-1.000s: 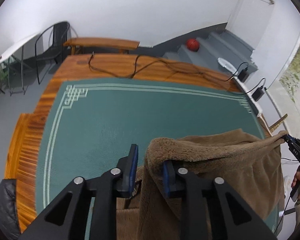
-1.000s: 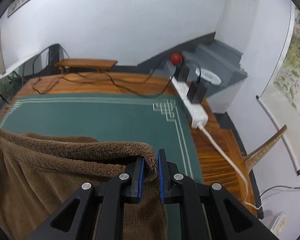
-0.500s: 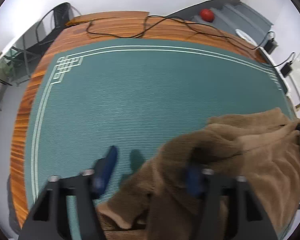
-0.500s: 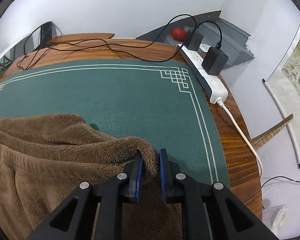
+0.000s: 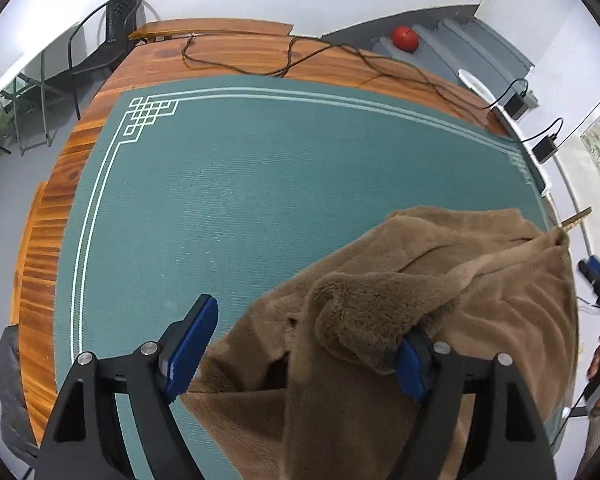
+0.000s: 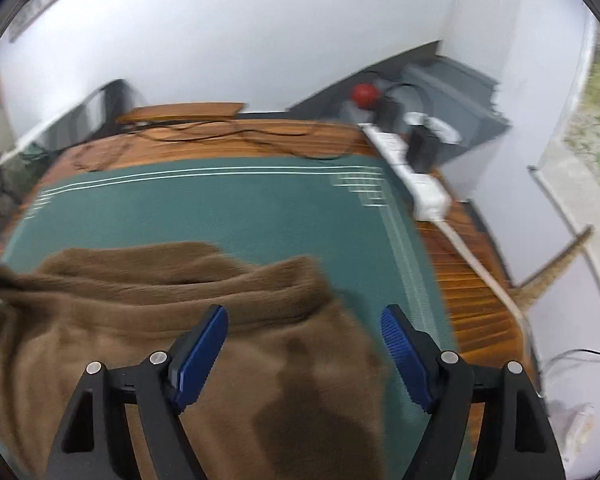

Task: Fold clothes

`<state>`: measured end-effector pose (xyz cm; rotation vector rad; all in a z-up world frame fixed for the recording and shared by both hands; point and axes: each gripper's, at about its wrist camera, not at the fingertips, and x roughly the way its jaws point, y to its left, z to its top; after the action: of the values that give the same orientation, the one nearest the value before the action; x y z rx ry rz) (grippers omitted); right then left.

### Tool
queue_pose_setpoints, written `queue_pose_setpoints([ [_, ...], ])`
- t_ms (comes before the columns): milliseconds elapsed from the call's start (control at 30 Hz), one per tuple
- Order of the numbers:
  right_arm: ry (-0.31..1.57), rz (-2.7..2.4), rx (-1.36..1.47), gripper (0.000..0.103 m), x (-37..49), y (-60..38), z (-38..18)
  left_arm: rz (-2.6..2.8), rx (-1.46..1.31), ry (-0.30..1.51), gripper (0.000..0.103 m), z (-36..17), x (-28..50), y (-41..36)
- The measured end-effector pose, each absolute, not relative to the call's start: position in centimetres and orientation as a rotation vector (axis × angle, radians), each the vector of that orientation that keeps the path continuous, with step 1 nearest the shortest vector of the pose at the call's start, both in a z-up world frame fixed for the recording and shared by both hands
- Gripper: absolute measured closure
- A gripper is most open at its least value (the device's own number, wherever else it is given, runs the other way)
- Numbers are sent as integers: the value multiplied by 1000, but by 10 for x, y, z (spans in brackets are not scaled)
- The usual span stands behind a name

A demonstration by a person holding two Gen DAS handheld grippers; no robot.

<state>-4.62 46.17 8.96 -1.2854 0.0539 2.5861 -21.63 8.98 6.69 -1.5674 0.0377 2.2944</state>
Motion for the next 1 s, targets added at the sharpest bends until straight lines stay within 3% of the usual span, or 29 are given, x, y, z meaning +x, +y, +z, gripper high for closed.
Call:
queue_pose_setpoints([
  [267, -52, 2540, -1536, 22, -85, 435, 35, 2249, -1528, -208, 20, 93, -222, 83],
  [433, 57, 2454, -1558, 22, -99, 460, 16, 2238, -1519, -148, 20, 89, -213, 87],
  [767, -15, 2468, -1564, 22, -92, 452, 20, 2253, -1691, 173, 20, 20, -207, 122],
  [867, -70, 2519, -1503, 22, -62, 448, 36, 2256, -1691, 158, 20, 20, -207, 116],
  [933, 10, 2535, -1449, 22, -30, 455, 48, 2263, -1683, 136, 20, 24, -205, 112],
  [1000, 226, 2530, -1399, 21, 10, 472, 54, 2275, -1670, 125, 20, 30, -203, 109],
])
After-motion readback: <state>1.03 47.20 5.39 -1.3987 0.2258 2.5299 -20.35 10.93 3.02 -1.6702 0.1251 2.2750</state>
